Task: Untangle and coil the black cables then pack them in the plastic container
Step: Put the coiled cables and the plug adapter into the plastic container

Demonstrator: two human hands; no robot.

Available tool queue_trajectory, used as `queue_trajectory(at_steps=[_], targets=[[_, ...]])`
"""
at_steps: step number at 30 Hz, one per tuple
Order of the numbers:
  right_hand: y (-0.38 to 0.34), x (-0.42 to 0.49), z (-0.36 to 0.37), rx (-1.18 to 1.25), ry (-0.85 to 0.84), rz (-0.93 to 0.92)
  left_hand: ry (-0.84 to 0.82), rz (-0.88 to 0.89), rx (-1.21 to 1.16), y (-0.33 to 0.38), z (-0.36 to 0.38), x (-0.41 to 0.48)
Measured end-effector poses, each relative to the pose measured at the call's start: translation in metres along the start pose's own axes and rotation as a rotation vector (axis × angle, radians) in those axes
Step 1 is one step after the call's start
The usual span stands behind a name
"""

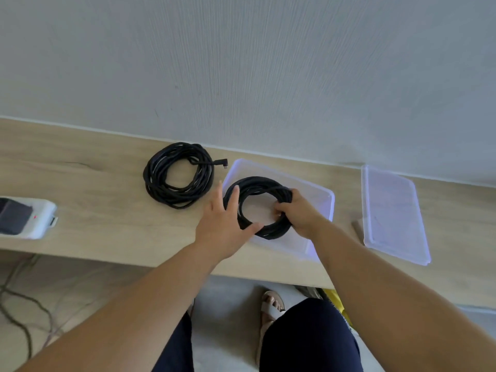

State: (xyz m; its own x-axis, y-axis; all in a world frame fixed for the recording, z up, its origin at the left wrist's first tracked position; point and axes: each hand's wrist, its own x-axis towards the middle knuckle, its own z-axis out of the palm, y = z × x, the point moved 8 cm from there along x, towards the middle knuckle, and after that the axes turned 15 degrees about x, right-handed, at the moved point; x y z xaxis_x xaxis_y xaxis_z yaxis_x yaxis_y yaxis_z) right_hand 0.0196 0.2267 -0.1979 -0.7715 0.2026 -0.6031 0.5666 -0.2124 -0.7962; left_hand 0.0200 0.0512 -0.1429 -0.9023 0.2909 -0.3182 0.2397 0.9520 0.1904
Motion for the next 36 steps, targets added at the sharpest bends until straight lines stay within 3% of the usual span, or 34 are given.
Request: queue_trajectory(at_steps=[2,4,6,11,14,19,22,25,28,30,32,36], targets=[[-0.005,0.001,0.000,-0.309,0.054,-0.042,-0.012,0.010,0.084,-0.001,0.003,0.000],[-0.013,-0.001,-0.004,-0.813,0.146,-0.108,-0.029,0.033,0.111,-0.001,0.002,-0.001],[-0.015,-0.005,-0.003,-1.020,0.180,-0.145,-0.061,0.061,0.113,-0.002,0.002,-0.003],[-0.010,-0.013,-0.008,-0.744,0.210,-0.035,-0.060,0.064,0.099,-0.002,0.002,-0.008],[-0.017,-0.027,-0.002,-0.832,0.251,-0.125,-0.024,0.020,0.063,0.002,0.003,-0.010],[0.000,-0.035,0.018,-1.017,0.030,-0.149,0.028,-0.051,0.018,0.009,0.005,-0.016],[-0.013,-0.035,0.013,-1.023,0.020,-0.168,-0.008,-0.009,-0.037,0.005,0.002,-0.016],[-0.043,-0.054,0.015,-0.990,0.177,-0.352,0.196,-0.040,-0.210,-0.028,-0.030,-0.007],[-0.076,-0.073,0.059,-0.603,0.121,-0.592,0.406,-0.269,-0.225,-0.100,-0.059,0.013],[-0.087,-0.071,0.098,-0.476,-0.003,-0.569,0.342,-0.382,-0.155,-0.139,-0.056,0.034],[-0.091,-0.054,0.140,-0.508,-0.094,-0.488,0.215,-0.443,-0.142,-0.168,-0.042,0.055],[-0.095,-0.003,0.189,-0.924,-0.055,-0.370,0.099,-0.474,-0.243,-0.185,-0.023,0.072]])
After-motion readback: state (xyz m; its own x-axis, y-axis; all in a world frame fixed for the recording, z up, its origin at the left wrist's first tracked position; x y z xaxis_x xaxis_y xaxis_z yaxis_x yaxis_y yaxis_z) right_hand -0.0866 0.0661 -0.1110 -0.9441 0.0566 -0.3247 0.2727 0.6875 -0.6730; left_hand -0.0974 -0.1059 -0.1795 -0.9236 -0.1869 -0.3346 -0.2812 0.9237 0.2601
